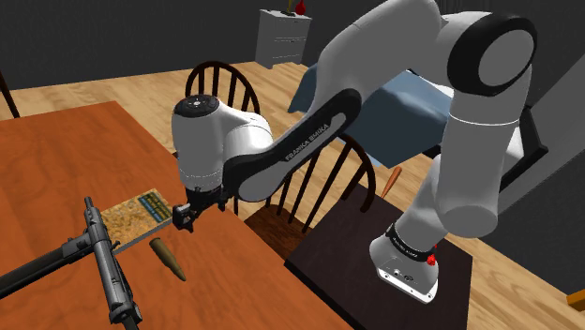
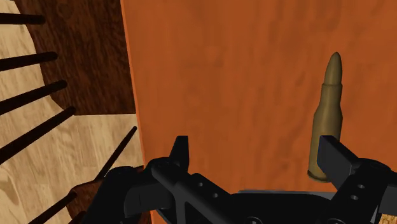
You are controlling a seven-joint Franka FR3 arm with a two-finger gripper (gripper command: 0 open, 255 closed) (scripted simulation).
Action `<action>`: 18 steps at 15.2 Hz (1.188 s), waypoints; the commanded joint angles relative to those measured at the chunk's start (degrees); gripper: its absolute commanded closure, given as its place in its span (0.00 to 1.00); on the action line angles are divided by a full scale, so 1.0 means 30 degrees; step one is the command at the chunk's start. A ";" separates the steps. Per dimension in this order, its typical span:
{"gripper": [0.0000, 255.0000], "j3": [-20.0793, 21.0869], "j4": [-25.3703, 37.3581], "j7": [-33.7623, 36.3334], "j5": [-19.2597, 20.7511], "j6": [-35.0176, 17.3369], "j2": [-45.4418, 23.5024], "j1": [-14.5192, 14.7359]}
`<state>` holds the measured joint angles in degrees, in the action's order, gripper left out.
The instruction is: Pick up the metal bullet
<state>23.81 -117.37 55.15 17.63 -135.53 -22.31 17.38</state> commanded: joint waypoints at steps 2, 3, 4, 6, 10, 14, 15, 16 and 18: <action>0.00 -0.0499 0.2083 0.1048 0.1117 -0.0015 -0.2325 0.1116; 0.00 -0.0663 0.2816 0.1301 0.1392 0.0032 -0.3057 0.1483; 0.00 -0.0824 0.3575 0.1523 0.1639 0.0099 -0.3789 0.1847; 0.00 -0.1131 0.5184 0.1881 0.2051 0.0289 -0.5263 0.2566; 0.00 -0.1576 0.8022 0.2218 0.2497 0.0756 -0.7657 0.3688; 0.00 -0.1826 0.8256 0.2388 0.2746 0.0220 -0.8427 0.3866; 0.00 -0.1888 0.8326 0.2428 0.2807 0.0091 -0.8625 0.3911; 0.00 -0.1951 0.8401 0.2467 0.2865 -0.0036 -0.8825 0.3956; 0.00 -0.2049 0.8524 0.2528 0.2956 -0.0233 -0.9142 0.4029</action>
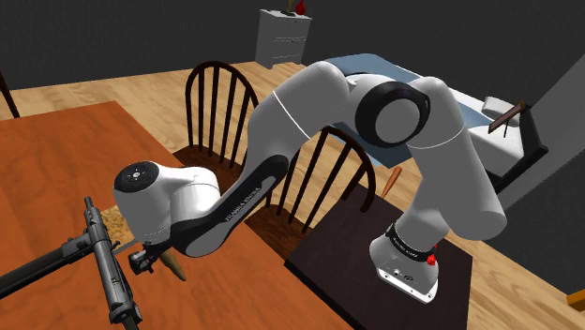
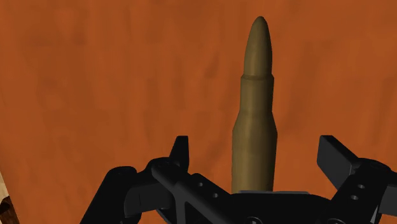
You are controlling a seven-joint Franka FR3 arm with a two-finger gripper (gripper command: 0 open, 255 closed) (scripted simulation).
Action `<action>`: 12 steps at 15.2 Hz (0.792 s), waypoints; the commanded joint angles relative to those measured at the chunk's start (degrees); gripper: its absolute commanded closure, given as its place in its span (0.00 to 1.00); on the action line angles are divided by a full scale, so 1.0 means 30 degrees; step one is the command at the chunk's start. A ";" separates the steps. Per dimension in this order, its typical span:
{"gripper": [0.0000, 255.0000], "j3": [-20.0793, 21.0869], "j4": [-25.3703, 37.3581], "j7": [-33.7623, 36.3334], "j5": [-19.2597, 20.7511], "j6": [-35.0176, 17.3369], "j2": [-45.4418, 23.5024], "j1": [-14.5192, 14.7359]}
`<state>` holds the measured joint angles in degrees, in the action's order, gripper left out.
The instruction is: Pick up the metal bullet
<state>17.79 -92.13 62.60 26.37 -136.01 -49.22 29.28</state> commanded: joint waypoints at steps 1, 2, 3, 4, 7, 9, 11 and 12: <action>0.00 -0.0044 0.0115 0.0042 0.0042 -0.0073 -0.0174 0.0063; 1.00 -0.0043 0.0053 0.0037 0.0044 -0.0092 -0.0130 0.0040; 1.00 -0.0044 0.0057 0.0033 0.0044 -0.0092 -0.0134 0.0038; 1.00 -0.0044 0.0051 0.0034 0.0045 -0.0095 -0.0130 0.0037; 1.00 -0.0043 0.0052 0.0031 0.0044 -0.0093 -0.0130 0.0035; 1.00 -0.0043 0.0052 0.0031 0.0044 -0.0093 -0.0129 0.0035; 1.00 -0.0044 0.0116 0.0042 0.0042 -0.0072 -0.0174 0.0063; 1.00 0.0018 0.0033 0.0004 -0.0015 0.0051 0.0030 0.0017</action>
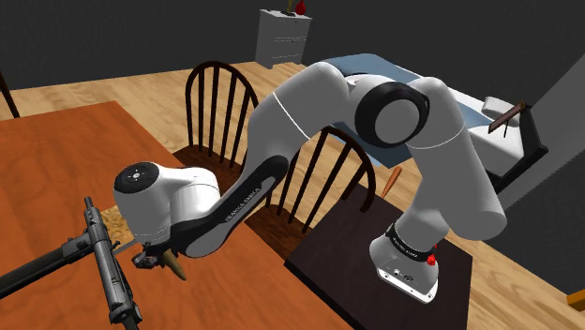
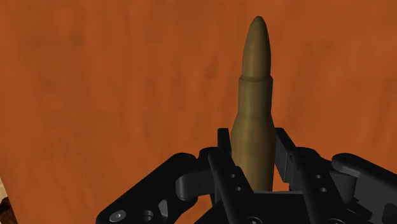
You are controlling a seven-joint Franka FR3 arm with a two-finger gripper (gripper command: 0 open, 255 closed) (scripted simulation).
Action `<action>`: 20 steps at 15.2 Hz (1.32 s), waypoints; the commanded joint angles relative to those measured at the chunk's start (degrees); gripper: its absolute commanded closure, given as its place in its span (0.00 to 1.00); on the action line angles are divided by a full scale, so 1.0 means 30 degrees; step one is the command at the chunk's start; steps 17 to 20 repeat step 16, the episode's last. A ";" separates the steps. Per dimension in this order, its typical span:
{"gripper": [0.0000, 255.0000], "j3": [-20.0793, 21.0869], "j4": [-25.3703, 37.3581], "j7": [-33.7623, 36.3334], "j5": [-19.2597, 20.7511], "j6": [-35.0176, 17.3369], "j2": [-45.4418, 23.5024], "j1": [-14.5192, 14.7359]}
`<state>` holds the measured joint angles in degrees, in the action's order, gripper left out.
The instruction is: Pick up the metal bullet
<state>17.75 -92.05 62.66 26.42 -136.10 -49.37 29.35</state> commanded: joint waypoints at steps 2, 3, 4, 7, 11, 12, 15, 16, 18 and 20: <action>1.00 0.0157 -0.0142 -0.0093 -0.0148 0.0334 0.0479 -0.0096; 1.00 0.0220 -0.0210 -0.0133 -0.0208 0.0464 0.0676 -0.0142; 1.00 0.0283 -0.0274 -0.0175 -0.0270 0.0595 0.0871 -0.0186; 1.00 0.0468 -0.0437 -0.0305 -0.0461 0.1003 0.1443 -0.0318; 1.00 0.0712 -0.0592 -0.0490 -0.0727 0.1573 0.2177 -0.0486; 1.00 0.0771 -0.0620 -0.0537 -0.0796 0.1721 0.2355 -0.0526; 1.00 0.0898 -0.0667 -0.0641 -0.0944 0.2042 0.2731 -0.0611; 1.00 0.0898 -0.0665 -0.0642 -0.0945 0.2043 0.2730 -0.0611; 1.00 0.0898 -0.0665 -0.0642 -0.0945 0.2043 0.2730 -0.0611; 1.00 0.0898 -0.0665 -0.0642 -0.0945 0.2043 0.2730 -0.0611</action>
